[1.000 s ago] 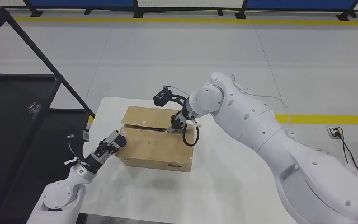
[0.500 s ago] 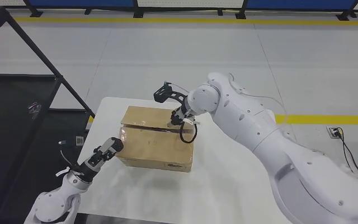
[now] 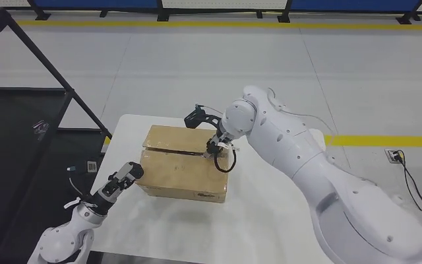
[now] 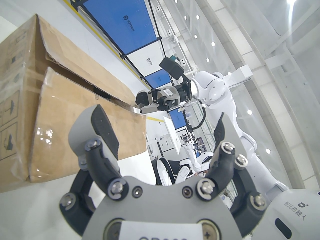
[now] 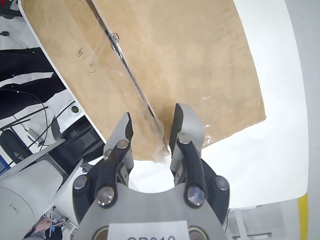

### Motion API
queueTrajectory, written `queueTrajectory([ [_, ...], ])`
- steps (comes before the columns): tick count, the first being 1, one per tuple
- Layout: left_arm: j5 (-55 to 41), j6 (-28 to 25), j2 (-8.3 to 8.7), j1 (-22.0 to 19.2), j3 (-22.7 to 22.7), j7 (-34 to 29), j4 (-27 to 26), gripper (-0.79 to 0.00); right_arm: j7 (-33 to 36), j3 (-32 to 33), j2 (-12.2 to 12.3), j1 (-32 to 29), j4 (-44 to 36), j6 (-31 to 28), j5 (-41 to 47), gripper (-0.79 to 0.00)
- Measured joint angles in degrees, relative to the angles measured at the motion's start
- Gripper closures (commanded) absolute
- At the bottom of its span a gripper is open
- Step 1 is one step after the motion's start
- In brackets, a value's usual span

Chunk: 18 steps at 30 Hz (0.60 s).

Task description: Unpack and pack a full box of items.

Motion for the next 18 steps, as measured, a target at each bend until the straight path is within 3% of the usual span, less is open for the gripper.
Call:
queueTrajectory([
  [14,-0.37,0.39,-0.11,-0.67,0.25,-0.11,0.78,-0.785,0.33,0.64,-3.13,-0.36,4.41,-2.45,-0.87,-0.296],
  [16,-0.37,0.36,-0.12,-0.65,0.21,-0.13,0.79,-0.785,-0.09,0.65,-3.53,-0.33,4.92,-2.47,-1.31,-0.252],
  [18,-0.38,0.22,-0.12,-0.52,0.08,-0.13,0.73,-0.785,-0.52,0.69,-3.96,-0.29,5.51,-2.44,-1.76,-0.154],
])
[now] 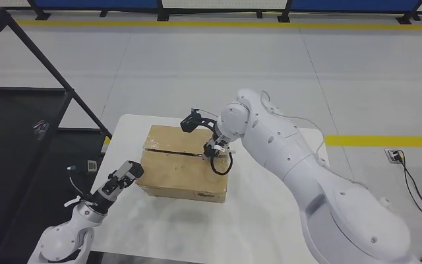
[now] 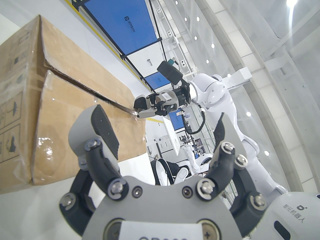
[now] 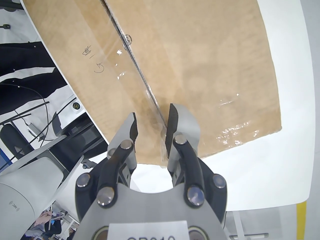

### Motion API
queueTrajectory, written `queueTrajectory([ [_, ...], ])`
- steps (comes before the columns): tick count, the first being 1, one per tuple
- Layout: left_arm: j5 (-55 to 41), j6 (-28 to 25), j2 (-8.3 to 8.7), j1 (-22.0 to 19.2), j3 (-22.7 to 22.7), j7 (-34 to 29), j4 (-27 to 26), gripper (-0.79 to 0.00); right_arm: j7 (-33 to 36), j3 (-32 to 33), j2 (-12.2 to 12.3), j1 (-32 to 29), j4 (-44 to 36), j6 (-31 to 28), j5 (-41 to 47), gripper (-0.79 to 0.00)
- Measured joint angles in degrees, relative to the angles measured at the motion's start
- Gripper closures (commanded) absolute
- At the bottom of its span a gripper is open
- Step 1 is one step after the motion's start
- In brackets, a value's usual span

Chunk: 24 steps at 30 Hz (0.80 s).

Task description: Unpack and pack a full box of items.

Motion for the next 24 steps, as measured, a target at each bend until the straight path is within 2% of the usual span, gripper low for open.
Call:
queueTrajectory([
  [2,-0.07,-0.04,0.00,0.16,-0.13,-0.03,-0.09,-0.785,-0.11,0.12,-0.40,0.06,0.61,-0.18,-0.24,-0.018],
  [3,-0.16,-0.05,0.00,0.22,-0.19,-0.06,-0.12,-0.785,-0.13,0.16,-0.56,0.10,0.87,-0.27,-0.37,0.000],
  [14,-0.41,-0.22,-0.01,0.61,-0.59,-0.19,-0.17,-0.785,-1.02,1.20,-1.94,0.40,3.23,-2.35,-1.02,0.000],
  [24,-0.88,1.41,-0.16,-0.46,0.06,0.22,0.74,-0.785,-1.16,2.65,-1.85,0.50,3.72,-7.09,-0.32,0.000],
])
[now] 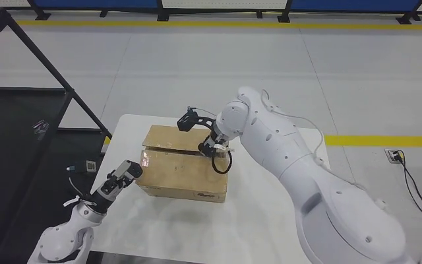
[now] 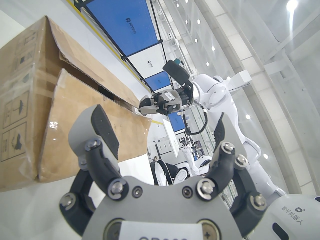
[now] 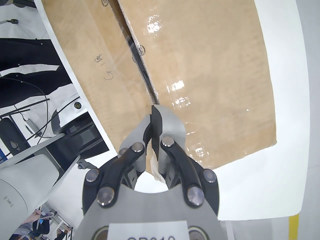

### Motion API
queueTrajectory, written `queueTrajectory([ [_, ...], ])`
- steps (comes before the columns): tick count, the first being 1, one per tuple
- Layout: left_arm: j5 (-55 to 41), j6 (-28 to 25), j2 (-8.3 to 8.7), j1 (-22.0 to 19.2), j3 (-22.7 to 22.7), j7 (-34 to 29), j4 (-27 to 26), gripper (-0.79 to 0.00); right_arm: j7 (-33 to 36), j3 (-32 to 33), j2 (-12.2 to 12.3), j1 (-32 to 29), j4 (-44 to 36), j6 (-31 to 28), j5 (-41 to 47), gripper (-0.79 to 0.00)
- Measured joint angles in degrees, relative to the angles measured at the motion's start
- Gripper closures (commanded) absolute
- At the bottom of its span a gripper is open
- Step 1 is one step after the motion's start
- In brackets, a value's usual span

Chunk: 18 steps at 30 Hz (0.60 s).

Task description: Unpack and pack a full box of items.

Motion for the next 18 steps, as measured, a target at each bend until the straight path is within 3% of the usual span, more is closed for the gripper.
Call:
queueTrajectory([
  [8,2.28,4.55,-0.35,-2.15,1.93,3.32,1.16,-0.785,-2.27,-0.44,1.37,-0.69,-2.25,-2.21,1.09,0.000],
  [18,3.07,5.49,-0.57,-2.81,2.79,4.04,1.28,-0.785,-3.41,-1.61,3.69,-0.73,-5.28,-3.34,3.06,0.000],
])
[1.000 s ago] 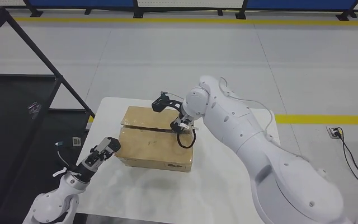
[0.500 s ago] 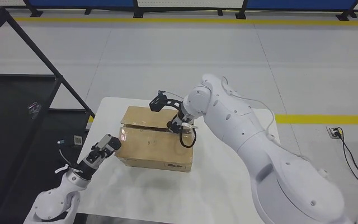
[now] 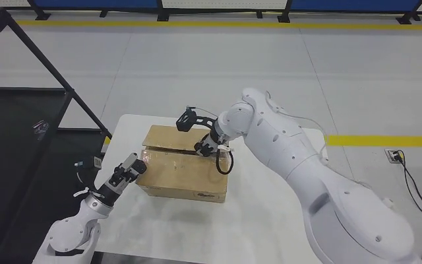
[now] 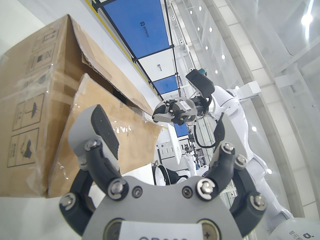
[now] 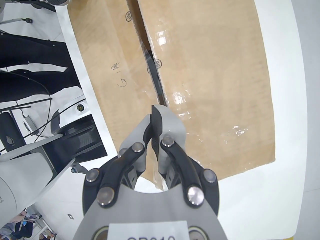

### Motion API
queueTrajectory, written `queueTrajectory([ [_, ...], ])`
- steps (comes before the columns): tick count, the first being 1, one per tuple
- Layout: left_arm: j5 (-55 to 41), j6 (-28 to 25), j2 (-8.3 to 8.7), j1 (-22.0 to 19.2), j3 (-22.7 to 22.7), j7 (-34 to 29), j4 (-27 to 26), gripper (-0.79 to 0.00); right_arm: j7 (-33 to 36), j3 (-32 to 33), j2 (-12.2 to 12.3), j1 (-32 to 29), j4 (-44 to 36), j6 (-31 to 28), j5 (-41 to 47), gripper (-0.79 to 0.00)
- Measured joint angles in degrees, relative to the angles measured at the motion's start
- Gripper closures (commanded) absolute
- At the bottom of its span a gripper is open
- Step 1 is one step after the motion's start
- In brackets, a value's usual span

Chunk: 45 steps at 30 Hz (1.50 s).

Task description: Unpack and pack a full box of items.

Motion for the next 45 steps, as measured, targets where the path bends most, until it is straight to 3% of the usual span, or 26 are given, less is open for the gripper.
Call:
queueTrajectory([
  [16,-0.98,-0.70,-0.16,0.27,-0.42,-0.40,0.94,-0.785,-2.56,-1.10,4.77,0.01,-7.16,-2.56,3.38,0.000],
  [17,-1.02,-0.79,-0.17,0.31,-0.45,-0.37,0.98,-0.785,-2.61,-0.86,5.16,0.07,-7.45,-2.61,3.78,-0.126],
  [19,-1.07,-0.96,-0.19,0.43,-0.49,-0.36,0.97,-0.785,-2.86,-0.26,5.70,0.21,-7.67,-2.34,4.13,-0.274],
  [20,-1.14,-1.14,-0.20,0.58,-0.55,-0.38,0.92,-0.785,-3.72,0.23,5.99,0.31,-7.89,-1.33,3.95,-0.674],
  [21,-1.18,-1.37,-0.21,0.75,-0.63,-0.40,0.80,-0.785,-4.75,0.67,6.19,0.27,-8.18,-0.27,3.91,-0.785],
  [24,-1.50,-2.80,-0.22,1.91,-1.21,-0.08,-0.04,-0.785,-8.57,2.09,6.62,-0.11,-8.66,2.36,5.04,-0.785],
  [33,-3.54,-8.20,-0.14,8.32,-4.95,0.65,-3.19,-0.785,-8.12,2.09,6.60,-0.42,-8.99,1.87,5.18,-0.785],
  [36,-3.60,-8.39,-0.15,9.00,-5.30,0.52,-3.49,-0.785,-9.85,2.22,6.92,-2.21,-11.06,-2.76,3.99,-0.785],
  [42,-2.86,-9.57,-0.25,10.31,-5.48,0.64,-4.28,-0.785,-9.37,-0.82,7.66,0.35,-13.63,-10.21,-9.49,-0.785],
  [45,-2.43,-10.47,-0.31,11.42,-5.69,0.97,-4.97,-0.785,-12.30,-4.84,7.77,1.69,-14.80,-12.41,-14.92,-0.785],
])
